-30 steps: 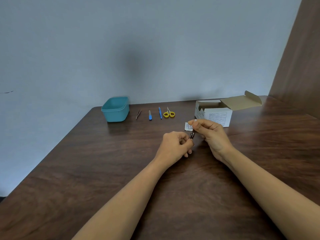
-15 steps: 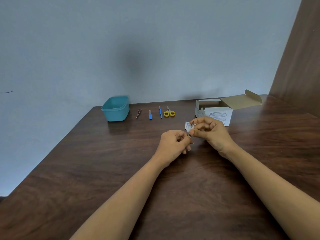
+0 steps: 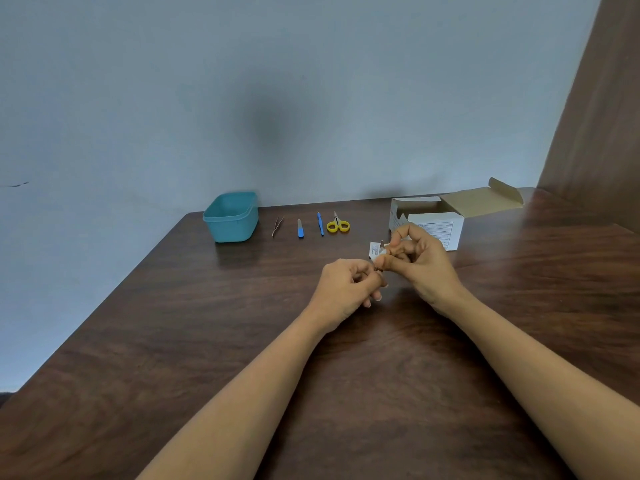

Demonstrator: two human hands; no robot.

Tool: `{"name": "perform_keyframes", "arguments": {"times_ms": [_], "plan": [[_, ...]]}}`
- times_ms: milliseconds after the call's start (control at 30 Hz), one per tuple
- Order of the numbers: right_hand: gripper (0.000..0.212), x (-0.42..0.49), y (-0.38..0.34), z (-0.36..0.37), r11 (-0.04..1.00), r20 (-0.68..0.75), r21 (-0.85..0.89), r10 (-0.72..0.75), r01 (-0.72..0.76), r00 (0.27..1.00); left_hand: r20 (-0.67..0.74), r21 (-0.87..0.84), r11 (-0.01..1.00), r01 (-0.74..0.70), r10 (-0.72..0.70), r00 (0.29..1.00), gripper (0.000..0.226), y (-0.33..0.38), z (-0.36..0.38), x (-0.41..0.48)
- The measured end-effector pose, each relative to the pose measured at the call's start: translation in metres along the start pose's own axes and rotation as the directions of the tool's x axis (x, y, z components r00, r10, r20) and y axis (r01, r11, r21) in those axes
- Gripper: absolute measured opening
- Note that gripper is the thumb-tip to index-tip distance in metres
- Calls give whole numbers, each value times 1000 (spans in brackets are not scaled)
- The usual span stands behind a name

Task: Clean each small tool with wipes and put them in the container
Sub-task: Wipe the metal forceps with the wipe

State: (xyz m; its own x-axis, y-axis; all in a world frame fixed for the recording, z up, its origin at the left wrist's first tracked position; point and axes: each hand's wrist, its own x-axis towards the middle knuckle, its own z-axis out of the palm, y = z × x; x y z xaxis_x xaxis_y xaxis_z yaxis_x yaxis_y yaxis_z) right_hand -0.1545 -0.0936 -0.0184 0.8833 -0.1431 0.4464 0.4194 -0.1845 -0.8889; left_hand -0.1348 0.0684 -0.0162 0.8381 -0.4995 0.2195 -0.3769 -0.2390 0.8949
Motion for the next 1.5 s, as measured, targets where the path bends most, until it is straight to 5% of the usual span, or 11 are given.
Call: {"name": "perform_keyframes", "arguments": {"times_ms": [167,467,700,1167,1500], "plan": [[27,-2,-4,2,1000,65,28,-2,0,998,-3,-15,1000,19,-19,1000,17,-1,0,0],[49,-5,-7,1,989,18,116,91,-92,996,30,35,999,17,-18,999,13,0,1,0],[39,-4,-3,7,992,-87,99,84,-76,993,3,71,997,-16,16,1000,16,2,1,-1],[43,-5,-15,12,964,-118,230,166,-135,979,15,147,987,-62,60,998,19,1,2,-1],[22,-5,-15,14,976,-67,185,132,-118,989,11,145,988,-54,53,999,16,2,4,-1]]}}
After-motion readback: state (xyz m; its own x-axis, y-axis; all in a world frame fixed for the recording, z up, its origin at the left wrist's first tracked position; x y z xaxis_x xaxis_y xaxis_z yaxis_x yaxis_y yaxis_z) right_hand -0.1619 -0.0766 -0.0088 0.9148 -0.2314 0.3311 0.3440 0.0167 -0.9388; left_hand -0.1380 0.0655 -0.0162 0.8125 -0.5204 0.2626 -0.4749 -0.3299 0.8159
